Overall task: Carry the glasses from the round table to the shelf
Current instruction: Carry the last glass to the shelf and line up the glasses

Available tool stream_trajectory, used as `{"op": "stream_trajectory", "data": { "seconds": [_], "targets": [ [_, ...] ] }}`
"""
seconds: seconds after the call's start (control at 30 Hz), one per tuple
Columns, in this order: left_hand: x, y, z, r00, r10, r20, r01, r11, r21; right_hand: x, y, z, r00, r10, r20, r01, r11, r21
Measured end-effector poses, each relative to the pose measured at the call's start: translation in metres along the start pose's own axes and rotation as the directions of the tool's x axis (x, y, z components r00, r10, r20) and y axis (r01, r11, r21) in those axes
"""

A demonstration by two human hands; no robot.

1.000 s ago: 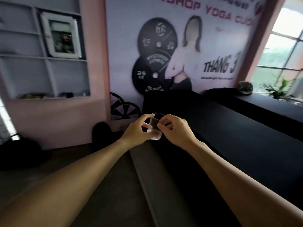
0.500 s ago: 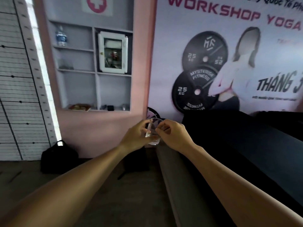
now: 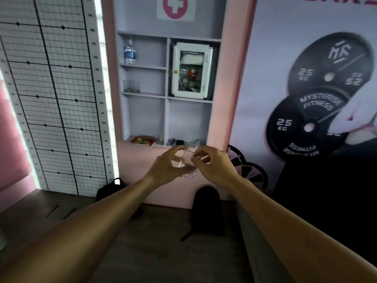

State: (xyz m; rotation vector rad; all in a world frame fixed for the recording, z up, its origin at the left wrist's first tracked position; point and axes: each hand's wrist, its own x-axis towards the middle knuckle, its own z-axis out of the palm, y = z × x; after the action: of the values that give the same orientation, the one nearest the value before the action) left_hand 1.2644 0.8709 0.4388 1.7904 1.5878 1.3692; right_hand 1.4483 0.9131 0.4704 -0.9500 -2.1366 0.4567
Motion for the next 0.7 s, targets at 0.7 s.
{"op": "stream_trajectory", "data": {
  "seconds": [0.7],
  "targets": [
    [0.312,-0.172,-0.104,0.982,-0.059,-0.181,0.084,0.988,0.132,0.372,0.100,0.148,0.980,-0.190,0.064,0.181,0.976,0.120]
  ]
}}
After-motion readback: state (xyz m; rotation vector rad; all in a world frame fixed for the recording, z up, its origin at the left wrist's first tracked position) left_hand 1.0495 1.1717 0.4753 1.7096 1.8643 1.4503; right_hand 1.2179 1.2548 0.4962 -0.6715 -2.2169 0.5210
